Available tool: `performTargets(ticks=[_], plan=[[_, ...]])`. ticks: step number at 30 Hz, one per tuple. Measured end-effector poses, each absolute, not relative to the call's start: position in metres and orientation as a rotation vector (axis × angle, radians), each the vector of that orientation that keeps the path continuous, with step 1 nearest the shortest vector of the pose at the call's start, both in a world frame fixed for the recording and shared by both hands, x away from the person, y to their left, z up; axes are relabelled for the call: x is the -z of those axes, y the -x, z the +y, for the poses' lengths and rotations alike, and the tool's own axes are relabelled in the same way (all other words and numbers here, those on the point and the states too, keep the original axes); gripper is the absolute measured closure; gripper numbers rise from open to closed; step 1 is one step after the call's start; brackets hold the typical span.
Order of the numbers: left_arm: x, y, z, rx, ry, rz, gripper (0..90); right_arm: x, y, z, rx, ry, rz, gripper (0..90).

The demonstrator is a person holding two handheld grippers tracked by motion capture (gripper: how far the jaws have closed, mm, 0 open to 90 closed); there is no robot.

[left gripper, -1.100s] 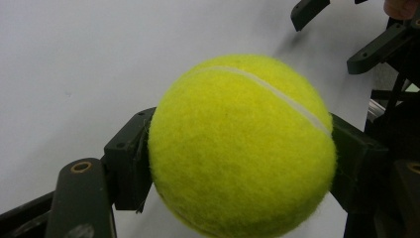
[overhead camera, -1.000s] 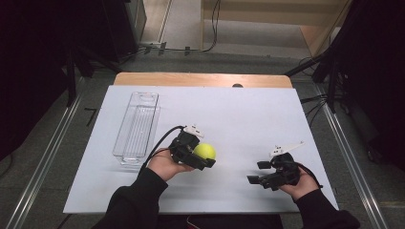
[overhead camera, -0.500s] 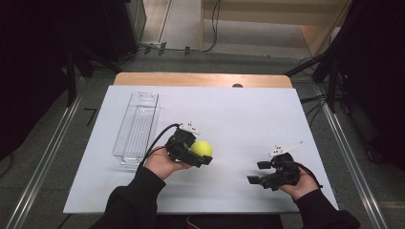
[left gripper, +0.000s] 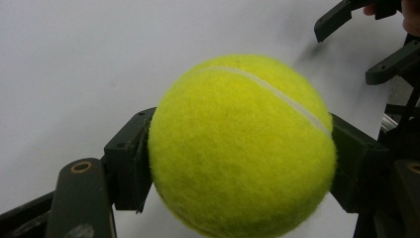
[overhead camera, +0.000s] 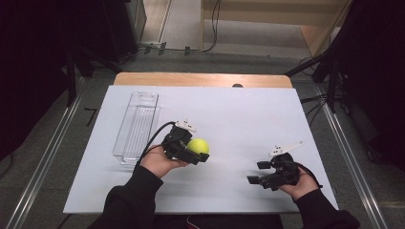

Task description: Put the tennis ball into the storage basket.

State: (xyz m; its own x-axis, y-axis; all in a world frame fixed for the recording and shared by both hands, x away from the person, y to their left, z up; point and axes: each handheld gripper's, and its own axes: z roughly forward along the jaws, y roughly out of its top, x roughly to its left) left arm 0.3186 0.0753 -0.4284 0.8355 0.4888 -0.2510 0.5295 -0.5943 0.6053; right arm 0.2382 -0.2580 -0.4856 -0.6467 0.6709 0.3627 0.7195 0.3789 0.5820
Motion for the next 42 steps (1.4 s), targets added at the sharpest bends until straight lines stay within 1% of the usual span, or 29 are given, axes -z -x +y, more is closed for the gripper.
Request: performTargets(ticks=[25, 42], plan=[[0.419, -0.327, 0.093, 0.079, -2.285, 0.807, 26.4, 0.486, -0.238, -0.259, 1.134, 1.289, -2.557, 18.6], [0.410, -0.330, 0.106, 0.059, -2.279, 0.842, 26.4, 0.486, -0.238, -0.259, 1.131, 1.289, -2.557, 18.6]])
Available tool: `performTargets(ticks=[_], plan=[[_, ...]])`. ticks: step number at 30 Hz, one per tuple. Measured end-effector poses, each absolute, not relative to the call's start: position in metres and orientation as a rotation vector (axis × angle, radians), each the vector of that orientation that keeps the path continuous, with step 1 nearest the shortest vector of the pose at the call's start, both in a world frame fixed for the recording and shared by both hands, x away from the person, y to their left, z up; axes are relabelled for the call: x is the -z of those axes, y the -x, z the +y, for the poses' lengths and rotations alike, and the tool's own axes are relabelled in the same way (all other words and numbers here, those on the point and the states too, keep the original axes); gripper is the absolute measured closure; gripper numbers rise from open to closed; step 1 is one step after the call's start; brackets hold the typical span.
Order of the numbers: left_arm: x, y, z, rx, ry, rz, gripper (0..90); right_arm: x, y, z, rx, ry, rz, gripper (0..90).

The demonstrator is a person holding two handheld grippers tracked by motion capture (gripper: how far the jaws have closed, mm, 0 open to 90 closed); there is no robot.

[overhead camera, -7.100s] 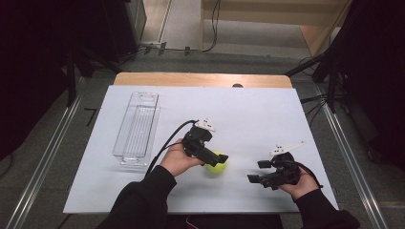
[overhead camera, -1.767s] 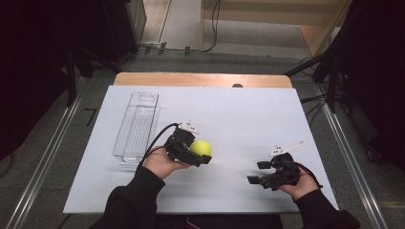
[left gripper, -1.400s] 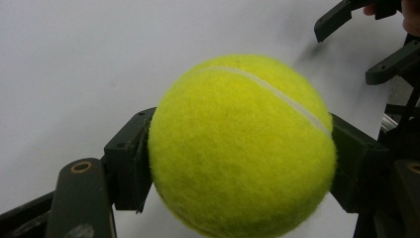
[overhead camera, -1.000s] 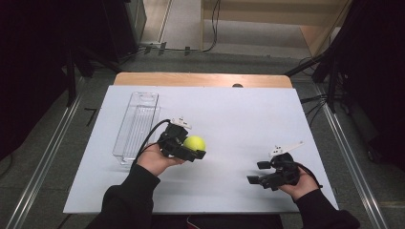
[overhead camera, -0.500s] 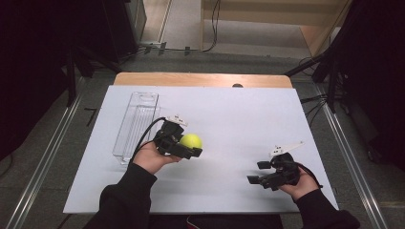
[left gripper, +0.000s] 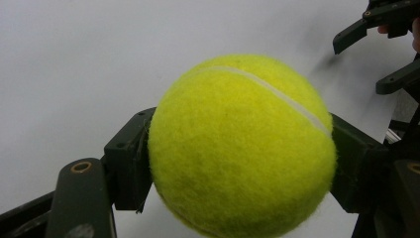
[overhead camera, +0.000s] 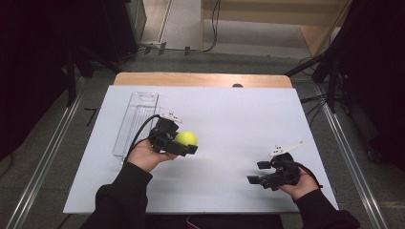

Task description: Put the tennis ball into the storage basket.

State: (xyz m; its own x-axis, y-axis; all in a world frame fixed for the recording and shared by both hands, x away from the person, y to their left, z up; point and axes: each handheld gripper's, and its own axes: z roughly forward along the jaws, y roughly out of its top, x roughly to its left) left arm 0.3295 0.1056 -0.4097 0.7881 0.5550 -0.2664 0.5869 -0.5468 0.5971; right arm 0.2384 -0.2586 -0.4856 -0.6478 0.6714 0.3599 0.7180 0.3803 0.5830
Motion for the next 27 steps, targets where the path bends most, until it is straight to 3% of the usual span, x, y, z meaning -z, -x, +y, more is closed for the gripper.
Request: performTargets(ticks=[27], plan=[[0.399, -0.334, 0.124, 0.036, -2.263, 0.894, 26.4, 0.486, -0.238, -0.258, 1.126, 1.288, -2.557, 18.6]])
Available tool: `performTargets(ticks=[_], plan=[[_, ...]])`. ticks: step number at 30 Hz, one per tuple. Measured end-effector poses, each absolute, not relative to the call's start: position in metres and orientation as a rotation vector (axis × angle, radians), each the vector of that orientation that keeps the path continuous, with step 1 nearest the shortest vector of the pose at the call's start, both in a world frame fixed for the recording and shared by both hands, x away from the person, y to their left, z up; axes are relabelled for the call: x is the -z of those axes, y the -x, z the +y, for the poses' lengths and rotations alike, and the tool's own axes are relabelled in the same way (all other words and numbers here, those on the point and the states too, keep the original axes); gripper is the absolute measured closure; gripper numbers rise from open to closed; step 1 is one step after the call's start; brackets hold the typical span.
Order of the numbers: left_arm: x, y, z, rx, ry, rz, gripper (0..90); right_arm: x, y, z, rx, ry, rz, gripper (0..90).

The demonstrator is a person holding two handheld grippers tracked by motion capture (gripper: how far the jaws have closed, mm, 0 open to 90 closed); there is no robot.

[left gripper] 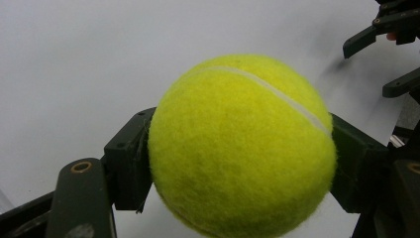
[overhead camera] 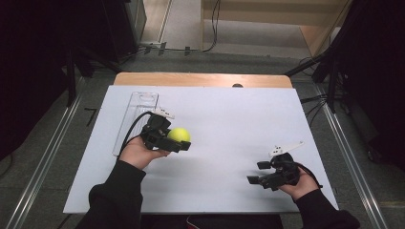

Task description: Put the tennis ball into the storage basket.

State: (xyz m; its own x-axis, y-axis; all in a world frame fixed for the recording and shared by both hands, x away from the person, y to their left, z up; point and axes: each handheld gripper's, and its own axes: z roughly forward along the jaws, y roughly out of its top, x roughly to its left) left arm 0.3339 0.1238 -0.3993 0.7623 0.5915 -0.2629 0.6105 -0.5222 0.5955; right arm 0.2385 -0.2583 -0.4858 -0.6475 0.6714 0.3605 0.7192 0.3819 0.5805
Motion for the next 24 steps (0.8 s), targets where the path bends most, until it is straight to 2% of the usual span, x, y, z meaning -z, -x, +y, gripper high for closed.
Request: performTargets(ticks=[24], plan=[[0.391, -0.339, 0.148, -0.030, -2.234, 0.980, 26.4, 0.486, -0.239, -0.259, 1.130, 1.289, -2.559, 18.6]])
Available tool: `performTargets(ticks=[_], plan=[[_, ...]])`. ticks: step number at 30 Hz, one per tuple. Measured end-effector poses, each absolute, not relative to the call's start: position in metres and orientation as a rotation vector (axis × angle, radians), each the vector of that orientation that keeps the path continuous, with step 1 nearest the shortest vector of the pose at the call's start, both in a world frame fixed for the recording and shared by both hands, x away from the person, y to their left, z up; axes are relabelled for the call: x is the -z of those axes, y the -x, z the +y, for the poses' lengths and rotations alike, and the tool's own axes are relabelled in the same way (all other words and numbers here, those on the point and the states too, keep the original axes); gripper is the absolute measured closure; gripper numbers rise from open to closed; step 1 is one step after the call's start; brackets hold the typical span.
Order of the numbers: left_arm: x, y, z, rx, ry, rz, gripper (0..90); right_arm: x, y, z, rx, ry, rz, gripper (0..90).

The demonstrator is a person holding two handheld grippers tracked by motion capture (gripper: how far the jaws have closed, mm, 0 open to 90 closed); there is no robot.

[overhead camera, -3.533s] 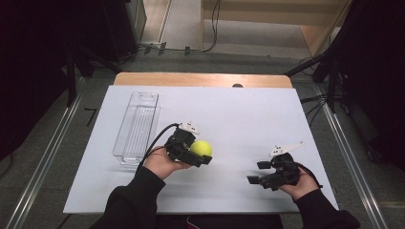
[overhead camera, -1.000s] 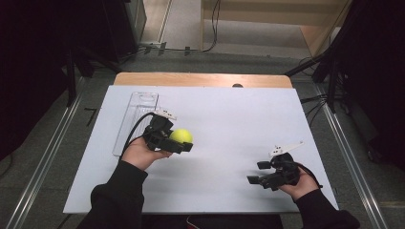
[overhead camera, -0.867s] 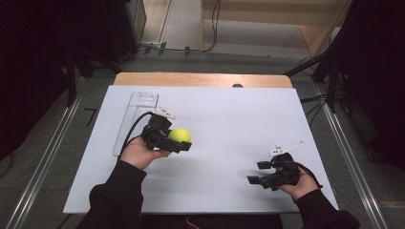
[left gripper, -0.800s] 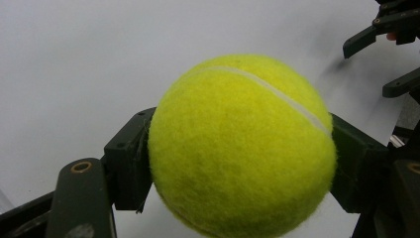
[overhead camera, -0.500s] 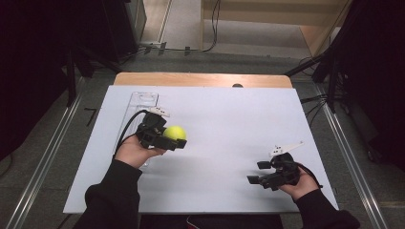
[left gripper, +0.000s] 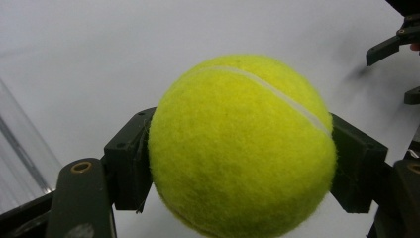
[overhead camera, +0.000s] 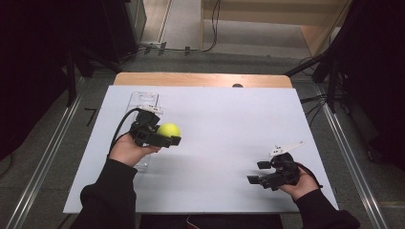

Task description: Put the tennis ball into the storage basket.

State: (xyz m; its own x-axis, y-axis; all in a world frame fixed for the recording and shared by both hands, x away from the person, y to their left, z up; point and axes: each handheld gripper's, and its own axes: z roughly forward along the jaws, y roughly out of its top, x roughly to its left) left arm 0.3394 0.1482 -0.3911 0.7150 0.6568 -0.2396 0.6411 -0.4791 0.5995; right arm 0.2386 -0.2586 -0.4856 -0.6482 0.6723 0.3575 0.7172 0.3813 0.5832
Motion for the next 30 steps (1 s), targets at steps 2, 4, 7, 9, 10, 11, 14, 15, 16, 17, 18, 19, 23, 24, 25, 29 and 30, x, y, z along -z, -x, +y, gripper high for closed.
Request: performTargets(ticks=[2, 4, 7, 9, 10, 11, 14, 15, 16, 17, 18, 19, 23, 24, 25, 29, 30], plan=[[0.391, -0.340, 0.151, -0.034, -2.236, 0.985, 26.4, 0.486, -0.239, -0.259, 1.129, 1.289, -2.559, 18.6], [0.391, -0.341, 0.153, -0.043, -2.237, 0.994, 26.4, 0.486, -0.239, -0.259, 1.128, 1.288, -2.558, 18.6], [0.390, -0.341, 0.156, -0.056, -2.236, 1.008, 26.4, 0.486, -0.239, -0.258, 1.129, 1.288, -2.557, 18.6], [0.389, -0.342, 0.157, -0.065, -2.236, 1.011, 26.4, 0.486, -0.239, -0.259, 1.128, 1.290, -2.558, 18.6], [0.389, -0.342, 0.159, -0.064, -2.233, 1.011, 26.4, 0.486, -0.239, -0.259, 1.128, 1.290, -2.558, 18.6], [0.389, -0.342, 0.159, -0.068, -2.231, 1.016, 26.4, 0.486, -0.239, -0.259, 1.128, 1.289, -2.558, 18.6], [0.387, -0.343, 0.163, -0.069, -2.220, 1.035, 26.4, 0.486, -0.239, -0.258, 1.128, 1.290, -2.557, 18.6], [0.387, -0.343, 0.164, -0.072, -2.220, 1.037, 26.4, 0.486, -0.239, -0.258, 1.128, 1.290, -2.558, 18.6], [0.387, -0.343, 0.165, -0.072, -2.216, 1.046, 26.4, 0.486, -0.239, -0.258, 1.129, 1.288, -2.558, 18.6], [0.387, -0.344, 0.167, -0.074, -2.214, 1.052, 26.4, 0.486, -0.239, -0.259, 1.129, 1.289, -2.558, 18.6], [0.387, -0.344, 0.168, -0.078, -2.213, 1.053, 26.4, 0.486, -0.239, -0.258, 1.128, 1.289, -2.558, 18.6], [0.386, -0.344, 0.169, -0.079, -2.209, 1.059, 26.4, 0.486, -0.239, -0.259, 1.129, 1.288, -2.558, 18.6], [0.385, -0.345, 0.173, -0.094, -2.198, 1.075, 26.4, 0.486, -0.239, -0.258, 1.128, 1.289, -2.557, 18.6], [0.384, -0.345, 0.175, -0.099, -2.202, 1.076, 26.4, 0.486, -0.239, -0.258, 1.128, 1.288, -2.557, 18.6], [0.384, -0.345, 0.176, -0.096, -2.197, 1.078, 26.4, 0.486, -0.239, -0.258, 1.128, 1.289, -2.557, 18.6], [0.384, -0.346, 0.180, -0.110, -2.196, 1.099, 26.4, 0.486, -0.239, -0.258, 1.125, 1.292, -2.556, 18.6], [0.384, -0.347, 0.181, -0.115, -2.192, 1.104, 26.4, 0.486, -0.239, -0.258, 1.126, 1.291, -2.557, 18.6]])
